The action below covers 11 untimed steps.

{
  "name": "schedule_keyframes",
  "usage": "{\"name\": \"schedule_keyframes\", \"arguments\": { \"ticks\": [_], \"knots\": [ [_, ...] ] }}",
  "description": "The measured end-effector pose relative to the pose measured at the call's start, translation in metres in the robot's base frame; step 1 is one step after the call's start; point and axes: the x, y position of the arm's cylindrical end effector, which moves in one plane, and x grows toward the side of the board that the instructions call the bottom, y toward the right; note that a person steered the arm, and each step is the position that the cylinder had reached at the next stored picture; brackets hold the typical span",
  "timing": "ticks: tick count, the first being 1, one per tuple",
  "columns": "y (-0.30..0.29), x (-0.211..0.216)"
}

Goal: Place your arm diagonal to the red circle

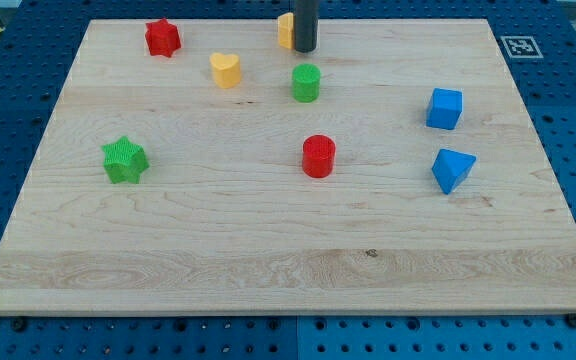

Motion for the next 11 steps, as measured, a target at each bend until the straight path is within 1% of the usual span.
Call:
{"name": "schedule_keyframes", "arguments": {
  "ticks": [2,3,4,5,6,7,11],
  "knots": [
    [0.003,0.013],
    [0.046,0.013],
    [0.111,0.024],
    [0.135,0.056],
    [0.094,0.08],
    [0.057,0.119],
    [0.082,0.264]
  ]
}}
